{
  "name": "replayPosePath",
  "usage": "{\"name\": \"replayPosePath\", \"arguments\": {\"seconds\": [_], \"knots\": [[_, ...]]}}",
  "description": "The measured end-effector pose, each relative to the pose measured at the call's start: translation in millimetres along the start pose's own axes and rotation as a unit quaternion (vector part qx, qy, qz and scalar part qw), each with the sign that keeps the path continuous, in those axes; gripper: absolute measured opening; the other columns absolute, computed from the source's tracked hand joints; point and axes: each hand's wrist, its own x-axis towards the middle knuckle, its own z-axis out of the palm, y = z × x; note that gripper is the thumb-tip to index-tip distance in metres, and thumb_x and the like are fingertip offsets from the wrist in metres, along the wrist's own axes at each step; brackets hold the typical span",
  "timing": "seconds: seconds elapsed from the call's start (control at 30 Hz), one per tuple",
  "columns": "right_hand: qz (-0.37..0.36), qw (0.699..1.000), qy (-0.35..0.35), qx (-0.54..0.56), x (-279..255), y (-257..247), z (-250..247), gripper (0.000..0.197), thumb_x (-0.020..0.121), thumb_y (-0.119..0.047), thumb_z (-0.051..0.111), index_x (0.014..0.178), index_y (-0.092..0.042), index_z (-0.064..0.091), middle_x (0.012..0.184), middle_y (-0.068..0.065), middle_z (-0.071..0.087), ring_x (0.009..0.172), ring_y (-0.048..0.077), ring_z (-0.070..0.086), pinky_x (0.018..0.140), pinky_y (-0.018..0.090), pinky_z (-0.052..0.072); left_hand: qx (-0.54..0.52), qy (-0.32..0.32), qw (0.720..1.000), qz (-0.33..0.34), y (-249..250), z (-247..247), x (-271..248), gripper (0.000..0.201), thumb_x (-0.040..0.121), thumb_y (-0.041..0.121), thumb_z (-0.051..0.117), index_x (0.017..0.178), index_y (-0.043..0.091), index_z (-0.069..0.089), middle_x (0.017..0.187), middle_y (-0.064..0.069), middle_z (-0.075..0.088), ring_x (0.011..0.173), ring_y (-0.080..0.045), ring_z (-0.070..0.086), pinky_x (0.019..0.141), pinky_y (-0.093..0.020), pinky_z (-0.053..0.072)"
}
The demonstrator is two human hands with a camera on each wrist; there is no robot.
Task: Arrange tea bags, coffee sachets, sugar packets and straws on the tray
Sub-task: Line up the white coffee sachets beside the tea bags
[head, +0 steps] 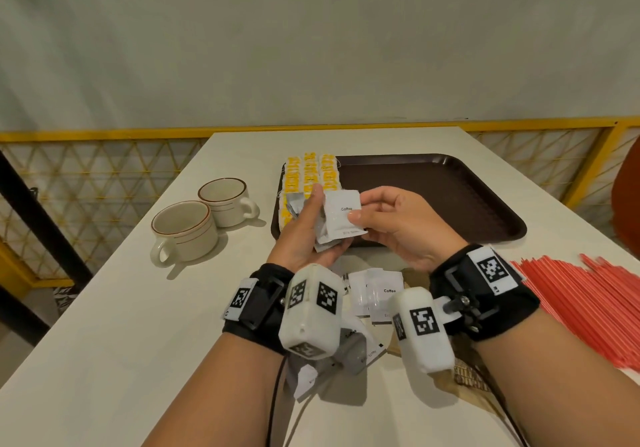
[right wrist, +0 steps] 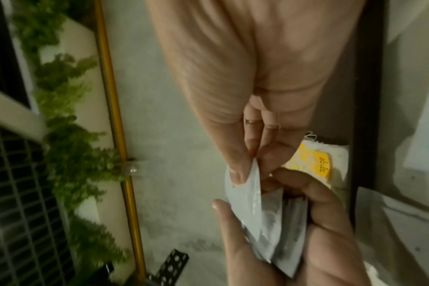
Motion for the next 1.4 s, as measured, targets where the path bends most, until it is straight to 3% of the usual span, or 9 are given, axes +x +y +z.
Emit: {"name": "replayPosePath", "arguments": {"seconds": [0.17, 0.3, 0.47, 0.63, 0.8, 0.9, 1.13, 1.23, 1.4], "knots": [[-0.055, 0.978, 0.006, -0.203, 4.6, -8.5, 13.7, 0.027, 0.074, -0.008, 0.079, 0.097, -0.006, 0.064, 0.073, 0.007, 0.062, 0.063, 0.015, 0.058, 0.057, 0.02, 0.051, -0.051, -0.059, 0.997, -0.026, 0.8, 1.2, -6.2, 0.046, 0.074, 0.032, 0.066, 0.113, 0.009, 0.059, 0.116, -0.019, 0.066, 0.109, -0.03, 0.062, 0.103, -0.044, 0.044], [-0.114, 0.938, 0.004, -0.327, 9.2, -21.5, 13.5, 0.037, 0.071, -0.014, 0.081, 0.102, -0.018, 0.062, 0.084, -0.002, 0.052, 0.071, 0.009, 0.049, 0.07, 0.027, 0.045, -0.054, -0.05, 0.997, -0.025, 1.0, -1.7, -3.5, 0.018, 0.083, 0.007, 0.063, 0.101, 0.009, 0.062, 0.094, -0.013, 0.066, 0.083, -0.021, 0.066, 0.074, -0.035, 0.058], [-0.132, 0.817, -0.166, -0.537, 10.2, -32.1, 15.9, 0.1, 0.071, -0.029, 0.083, 0.15, -0.027, 0.022, 0.154, -0.006, 0.026, 0.137, 0.011, 0.029, 0.104, 0.017, 0.026, -0.026, -0.02, 0.998, -0.047, 3.2, -5.5, -0.8, 0.004, 0.087, 0.011, 0.061, 0.084, 0.009, 0.064, 0.071, -0.007, 0.067, 0.065, -0.018, 0.067, 0.069, -0.03, 0.051], [-0.155, 0.714, -0.219, -0.647, 18.2, -22.6, 32.1, 0.114, 0.067, -0.027, 0.085, 0.153, -0.023, 0.011, 0.156, -0.003, 0.023, 0.144, 0.013, 0.017, 0.117, 0.037, 0.021, 0.063, -0.031, 0.996, -0.061, 0.8, -0.6, -7.0, 0.02, 0.078, 0.004, 0.053, 0.089, 0.014, 0.066, 0.087, -0.011, 0.064, 0.088, -0.026, 0.063, 0.084, -0.04, 0.048], [-0.161, 0.76, -0.237, -0.583, 27.3, -34.2, 28.2, 0.085, 0.071, -0.018, 0.082, 0.142, -0.023, 0.036, 0.141, -0.006, 0.042, 0.122, 0.006, 0.043, 0.092, 0.013, 0.039, 0.021, -0.041, 0.998, -0.049, 3.6, 0.4, -10.3, 0.016, 0.086, 0.015, 0.056, 0.1, 0.021, 0.06, 0.11, -0.011, 0.06, 0.106, -0.029, 0.058, 0.091, -0.049, 0.046], [-0.158, 0.776, -0.25, -0.558, 28.5, -35.2, 26.0, 0.086, 0.067, -0.021, 0.085, 0.139, -0.022, 0.039, 0.136, -0.009, 0.045, 0.117, 0.004, 0.045, 0.097, 0.016, 0.04, 0.013, -0.067, 0.998, -0.015, 6.2, -1.6, -9.3, 0.017, 0.079, 0.03, 0.07, 0.091, 0.02, 0.066, 0.087, -0.004, 0.072, 0.097, -0.022, 0.064, 0.088, -0.042, 0.044], [-0.188, 0.738, -0.226, -0.607, 27.7, -26.2, 28.2, 0.085, 0.063, -0.036, 0.086, 0.134, -0.016, 0.044, 0.129, -0.002, 0.052, 0.119, 0.015, 0.047, 0.102, 0.039, 0.041, 0.082, -0.033, 0.996, -0.009, 6.2, -2.6, -6.8, 0.058, 0.059, 0.063, 0.068, 0.092, 0.017, 0.076, 0.103, -0.01, 0.072, 0.095, -0.023, 0.069, 0.097, -0.043, 0.049], [-0.185, 0.749, -0.223, -0.596, 30.0, -28.0, 27.1, 0.088, 0.061, -0.038, 0.087, 0.135, -0.019, 0.044, 0.129, -0.006, 0.052, 0.119, 0.012, 0.047, 0.102, 0.036, 0.041, 0.111, -0.052, 0.992, -0.016, 6.2, -0.9, -8.0, 0.061, 0.053, 0.069, 0.06, 0.088, 0.021, 0.075, 0.086, -0.005, 0.074, 0.079, -0.018, 0.069, 0.074, -0.036, 0.058], [-0.185, 0.768, -0.227, -0.57, 28.1, -26.4, 27.6, 0.07, 0.065, -0.029, 0.085, 0.125, -0.019, 0.05, 0.115, -0.007, 0.059, 0.102, 0.007, 0.054, 0.088, 0.022, 0.046, 0.121, -0.027, 0.992, -0.005, 2.0, 2.1, -10.0, 0.051, 0.047, 0.07, 0.068, 0.063, 0.022, 0.077, 0.076, -0.004, 0.075, 0.09, -0.024, 0.069, 0.099, -0.053, 0.046]]}}
